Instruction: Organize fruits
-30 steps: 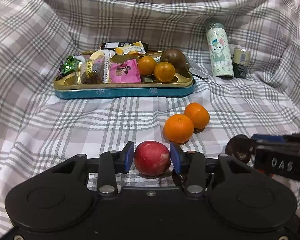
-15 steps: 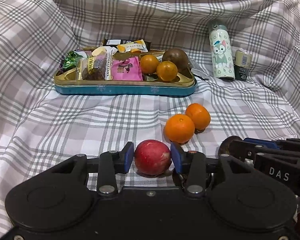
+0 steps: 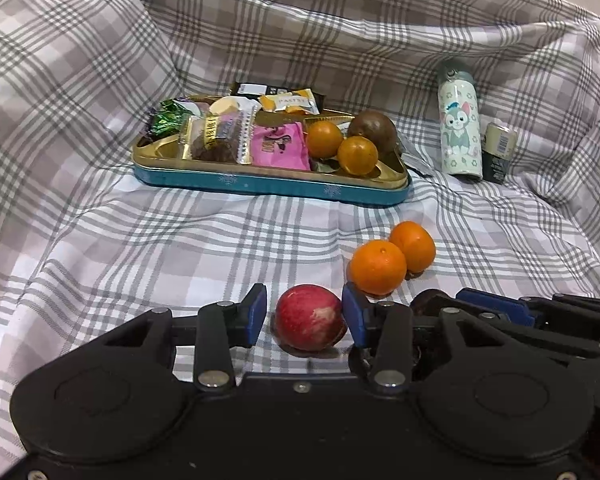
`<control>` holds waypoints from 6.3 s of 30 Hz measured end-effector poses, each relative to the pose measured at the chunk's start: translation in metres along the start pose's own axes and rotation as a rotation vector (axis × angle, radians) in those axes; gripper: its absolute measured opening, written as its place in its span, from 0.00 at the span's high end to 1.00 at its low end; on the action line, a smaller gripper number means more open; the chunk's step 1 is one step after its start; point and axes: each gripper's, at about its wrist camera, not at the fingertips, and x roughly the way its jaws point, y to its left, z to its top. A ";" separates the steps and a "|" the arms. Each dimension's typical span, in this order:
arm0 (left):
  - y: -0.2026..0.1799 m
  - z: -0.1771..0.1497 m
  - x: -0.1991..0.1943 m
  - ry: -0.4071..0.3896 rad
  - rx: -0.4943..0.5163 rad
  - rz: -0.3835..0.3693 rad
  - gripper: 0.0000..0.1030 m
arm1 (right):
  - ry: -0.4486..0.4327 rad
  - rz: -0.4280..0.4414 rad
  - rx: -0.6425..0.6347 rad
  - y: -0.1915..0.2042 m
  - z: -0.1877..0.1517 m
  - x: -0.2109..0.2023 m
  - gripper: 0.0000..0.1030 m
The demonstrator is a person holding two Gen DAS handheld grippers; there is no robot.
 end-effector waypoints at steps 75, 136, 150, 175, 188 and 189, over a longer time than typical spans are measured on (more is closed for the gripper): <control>0.013 -0.001 -0.004 -0.011 -0.060 -0.003 0.46 | 0.007 -0.139 0.011 -0.013 0.001 0.012 0.53; -0.004 0.000 -0.057 -0.070 -0.066 -0.127 0.53 | -0.106 -0.164 0.150 -0.041 0.005 -0.059 0.63; -0.014 -0.053 -0.140 0.029 0.003 -0.091 0.52 | -0.094 -0.118 0.147 -0.013 -0.056 -0.164 0.62; -0.043 -0.124 -0.147 0.201 0.079 -0.127 0.52 | 0.086 -0.125 0.134 -0.004 -0.122 -0.178 0.78; -0.052 -0.120 -0.164 0.142 0.152 -0.112 0.53 | 0.083 -0.107 0.133 -0.002 -0.118 -0.177 0.78; -0.053 -0.118 -0.164 0.136 0.154 -0.113 0.53 | 0.081 -0.108 0.134 -0.001 -0.118 -0.177 0.78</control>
